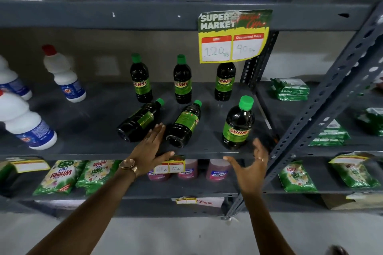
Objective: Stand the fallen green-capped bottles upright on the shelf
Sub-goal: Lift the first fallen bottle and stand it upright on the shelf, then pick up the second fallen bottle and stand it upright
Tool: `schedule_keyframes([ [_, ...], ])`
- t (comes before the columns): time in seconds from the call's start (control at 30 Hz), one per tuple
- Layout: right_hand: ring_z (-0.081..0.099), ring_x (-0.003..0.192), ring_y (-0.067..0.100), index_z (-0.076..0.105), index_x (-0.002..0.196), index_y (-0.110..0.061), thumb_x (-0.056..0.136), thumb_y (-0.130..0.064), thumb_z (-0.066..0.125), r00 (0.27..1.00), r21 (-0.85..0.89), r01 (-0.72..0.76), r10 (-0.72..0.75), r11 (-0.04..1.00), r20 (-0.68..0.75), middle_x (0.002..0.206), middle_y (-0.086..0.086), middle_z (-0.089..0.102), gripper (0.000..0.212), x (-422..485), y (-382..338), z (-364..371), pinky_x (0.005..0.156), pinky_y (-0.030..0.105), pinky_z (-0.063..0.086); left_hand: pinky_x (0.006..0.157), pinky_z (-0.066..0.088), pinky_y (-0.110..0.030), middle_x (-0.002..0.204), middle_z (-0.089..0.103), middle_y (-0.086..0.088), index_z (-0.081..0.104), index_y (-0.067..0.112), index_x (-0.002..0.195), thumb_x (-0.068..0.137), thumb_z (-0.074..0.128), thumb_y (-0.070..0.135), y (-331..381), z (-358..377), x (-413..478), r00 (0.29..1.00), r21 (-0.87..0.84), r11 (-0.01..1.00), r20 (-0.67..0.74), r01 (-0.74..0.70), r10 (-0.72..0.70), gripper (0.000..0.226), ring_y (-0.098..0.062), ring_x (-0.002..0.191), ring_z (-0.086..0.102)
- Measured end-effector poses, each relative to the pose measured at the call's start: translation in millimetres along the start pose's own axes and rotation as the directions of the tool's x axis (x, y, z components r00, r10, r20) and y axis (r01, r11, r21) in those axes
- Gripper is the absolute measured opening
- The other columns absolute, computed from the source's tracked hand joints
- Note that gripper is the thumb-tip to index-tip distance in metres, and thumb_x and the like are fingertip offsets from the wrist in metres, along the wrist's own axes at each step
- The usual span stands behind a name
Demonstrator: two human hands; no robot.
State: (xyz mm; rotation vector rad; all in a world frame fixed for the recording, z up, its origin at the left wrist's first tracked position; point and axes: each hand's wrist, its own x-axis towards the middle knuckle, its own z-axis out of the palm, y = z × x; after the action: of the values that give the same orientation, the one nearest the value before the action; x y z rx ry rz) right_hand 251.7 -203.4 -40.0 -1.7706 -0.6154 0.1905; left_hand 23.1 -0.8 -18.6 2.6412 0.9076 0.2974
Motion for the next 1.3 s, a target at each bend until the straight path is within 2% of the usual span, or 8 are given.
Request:
schedule_keyframes([
  [0.13,0.046,0.104,0.002,0.053,0.116,-0.032,0.079,-0.062,0.062,0.969,-0.076,0.205,-0.192,0.976,0.154,0.11,-0.005,0.055,0.048,-51,-25,34,0.087,0.011,0.037,0.121,0.019,-0.035,0.16,0.0,0.004,0.001,0.02,0.15,0.093,0.047,0.018,-9,-16,-28,0.99,-0.095,0.987,-0.071,-0.13,0.124,0.074,-0.006,0.147,-0.002],
  [0.23,0.052,0.104,0.014,0.055,0.117,-0.02,0.082,-0.064,0.058,0.949,-0.099,0.222,-0.191,0.97,0.252,0.108,-0.002,0.057,0.056,-41,-61,82,0.089,0.014,0.036,0.116,0.018,-0.019,0.158,0.016,0.007,0.019,0.022,0.149,0.092,0.04,0.021,-29,-43,-39,0.955,-0.035,0.984,-0.247,-0.175,0.161,0.061,-0.005,0.146,0.012],
  [0.33,0.059,0.102,0.03,0.059,0.103,-0.006,0.07,-0.067,0.069,0.968,-0.215,-0.036,0.087,0.976,0.235,0.101,0.011,0.063,0.07,1,-96,126,0.092,0.038,0.045,0.119,0.011,-0.02,0.154,0.026,0.002,0.032,0.015,0.144,0.093,0.039,0.02,-70,-73,-37,0.922,-0.048,0.993,-0.378,-0.108,0.082,0.052,-0.008,0.145,0.016],
  [0.5,0.063,0.097,0.026,0.064,0.102,-0.014,0.056,-0.063,0.079,0.834,-0.446,-0.285,0.449,0.849,0.32,0.094,0.004,0.062,0.069,53,-120,152,0.078,0.031,0.049,0.114,0.028,-0.043,0.15,0.034,-0.019,0.027,0.011,0.145,0.093,0.052,0.014,-144,-87,-19,0.919,-0.298,0.919,-0.217,0.258,-0.329,0.058,-0.034,0.14,0.032],
  [0.67,0.063,0.072,0.013,0.069,0.081,-0.02,0.054,-0.042,0.088,0.923,-0.19,-0.297,0.332,0.936,0.193,0.092,0.006,0.074,0.04,38,-103,163,0.07,0.026,0.048,0.118,0.018,-0.04,0.153,0.029,-0.02,0.029,0.005,0.143,0.095,0.048,0.026,-161,-66,-9,0.958,-0.077,0.964,-0.115,0.256,-0.264,0.056,-0.034,0.143,0.025],
  [0.9,0.062,0.083,0.016,0.039,0.108,-0.021,0.051,-0.029,0.091,0.993,0.038,0.047,-0.043,0.998,-0.11,0.09,-0.008,0.06,0.077,29,-107,201,0.073,0.019,0.046,0.12,0.009,-0.037,0.157,0.023,-0.015,0.028,0.008,0.144,0.098,0.041,0.031,-167,-59,-7,0.967,0.02,0.978,-0.157,0.206,-0.201,0.053,-0.028,0.147,0.016],
  [1.07,0.057,0.088,0.014,0.033,0.111,-0.018,0.049,-0.023,0.095,0.994,0.145,0.075,-0.061,0.987,-0.094,0.101,-0.002,0.056,0.088,38,-105,222,0.067,-0.008,0.032,0.122,0.009,-0.04,0.156,0.025,-0.015,0.033,0.007,0.142,0.097,0.042,0.03,-168,-59,-6,0.969,-0.006,0.982,-0.162,0.186,-0.185,0.051,-0.029,0.147,0.016],
  [1.3,0.058,0.097,-0.012,0.035,0.136,-0.014,0.067,-0.003,0.082,0.997,0.179,0.062,-0.068,0.982,0.029,0.11,-0.009,0.058,0.084,33,-88,216,0.087,0.013,0.049,0.121,0.011,-0.04,0.155,0.028,-0.015,0.035,0.009,0.141,0.097,0.042,0.03,-169,-55,-5,0.966,0.013,0.981,-0.179,0.192,-0.186,0.05,-0.03,0.146,0.018],
])
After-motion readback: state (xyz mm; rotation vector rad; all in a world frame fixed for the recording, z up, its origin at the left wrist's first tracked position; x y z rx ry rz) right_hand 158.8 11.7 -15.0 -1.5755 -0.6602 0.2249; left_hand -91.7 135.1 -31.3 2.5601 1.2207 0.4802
